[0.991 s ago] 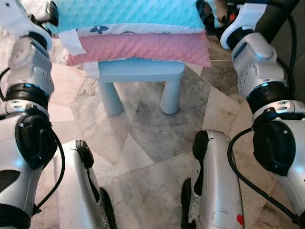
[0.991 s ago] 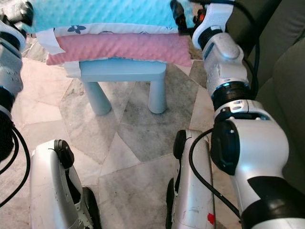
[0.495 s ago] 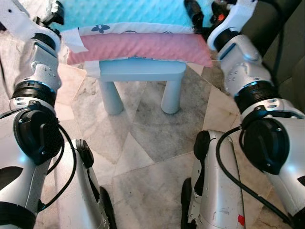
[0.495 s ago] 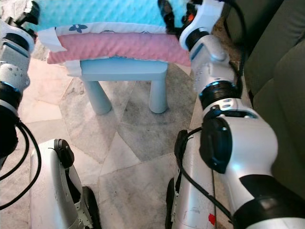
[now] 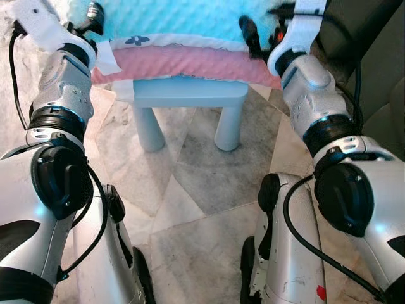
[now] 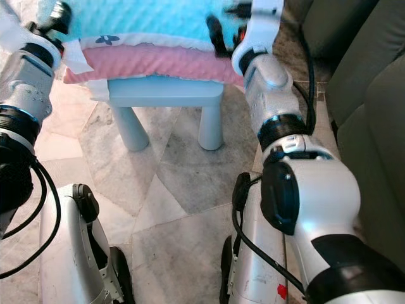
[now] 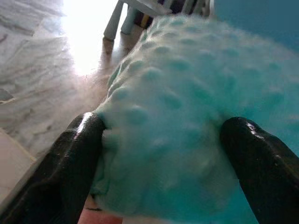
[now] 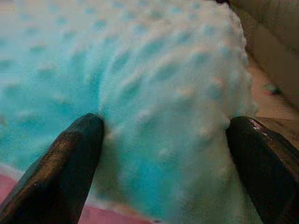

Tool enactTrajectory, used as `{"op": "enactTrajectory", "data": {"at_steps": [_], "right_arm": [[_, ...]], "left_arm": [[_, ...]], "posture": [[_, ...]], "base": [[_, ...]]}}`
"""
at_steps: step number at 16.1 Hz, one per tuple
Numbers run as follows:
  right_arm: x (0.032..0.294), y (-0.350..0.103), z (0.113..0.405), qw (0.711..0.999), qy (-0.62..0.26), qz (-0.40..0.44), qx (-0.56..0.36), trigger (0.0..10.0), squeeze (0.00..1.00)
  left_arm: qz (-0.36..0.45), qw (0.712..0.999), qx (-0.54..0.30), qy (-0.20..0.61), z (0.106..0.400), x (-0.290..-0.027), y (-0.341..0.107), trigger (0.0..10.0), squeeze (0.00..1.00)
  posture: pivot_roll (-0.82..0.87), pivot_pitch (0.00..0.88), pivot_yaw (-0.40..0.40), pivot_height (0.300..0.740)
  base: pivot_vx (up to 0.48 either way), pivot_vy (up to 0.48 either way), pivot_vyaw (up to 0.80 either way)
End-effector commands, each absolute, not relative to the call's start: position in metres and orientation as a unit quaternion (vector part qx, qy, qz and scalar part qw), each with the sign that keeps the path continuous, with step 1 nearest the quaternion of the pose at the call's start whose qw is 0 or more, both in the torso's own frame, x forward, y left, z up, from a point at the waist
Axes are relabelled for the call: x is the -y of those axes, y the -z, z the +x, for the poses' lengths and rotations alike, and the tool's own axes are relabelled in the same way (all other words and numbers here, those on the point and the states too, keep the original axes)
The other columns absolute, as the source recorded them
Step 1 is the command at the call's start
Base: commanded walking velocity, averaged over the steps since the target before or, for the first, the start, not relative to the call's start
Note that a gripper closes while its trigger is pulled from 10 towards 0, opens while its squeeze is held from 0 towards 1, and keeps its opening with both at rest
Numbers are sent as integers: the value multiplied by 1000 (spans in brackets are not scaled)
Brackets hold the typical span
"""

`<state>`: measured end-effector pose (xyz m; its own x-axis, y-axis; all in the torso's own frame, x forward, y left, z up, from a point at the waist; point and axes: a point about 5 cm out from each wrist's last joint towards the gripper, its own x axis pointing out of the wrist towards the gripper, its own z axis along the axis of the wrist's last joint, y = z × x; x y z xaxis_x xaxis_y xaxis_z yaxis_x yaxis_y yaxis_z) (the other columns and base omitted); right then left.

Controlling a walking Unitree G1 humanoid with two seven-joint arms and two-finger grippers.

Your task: Move the pillow to the sofa

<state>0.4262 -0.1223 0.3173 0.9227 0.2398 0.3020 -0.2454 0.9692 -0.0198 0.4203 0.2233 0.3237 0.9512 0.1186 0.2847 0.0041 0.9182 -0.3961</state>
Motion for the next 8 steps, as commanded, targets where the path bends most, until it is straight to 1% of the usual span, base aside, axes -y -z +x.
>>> {"op": "enactTrajectory", "data": {"at_steps": [1,2,3,4,5,7,8], "right_arm": [[127,-312,427,983,-111,-2,148,10000,0],[132,-309,427,985,-100,6,138,10000,0],[131,-307,427,985,-107,13,137,0,0],[125,-307,427,983,-116,16,138,0,0],[124,-307,427,983,-121,18,138,0,0],[124,-305,427,983,-124,21,137,0,0],[125,-302,427,983,-127,22,134,0,0]], "left_arm": [[-179,975,132,-23,421,-222,-313,10000,0],[-153,981,119,-7,422,-216,-311,10000,0],[-130,986,105,6,424,-210,-307,10000,0],[-111,990,85,17,425,-204,-301,7804,0],[-117,990,81,21,425,-203,-297,0,0],[-118,990,75,24,425,-203,-293,0,0],[-121,990,69,15,424,-207,-288,0,0]], "posture": [[-54,407,-6,346],[-52,409,-6,346],[-50,413,-7,346],[-50,413,-7,346],[-47,410,-5,346],[-46,413,-4,346],[-44,414,-6,346]], "base": [[0,0,0],[0,0,0],[0,0,0],[0,0,0],[0,0,0],[0,0,0],[0,0,0]]}}
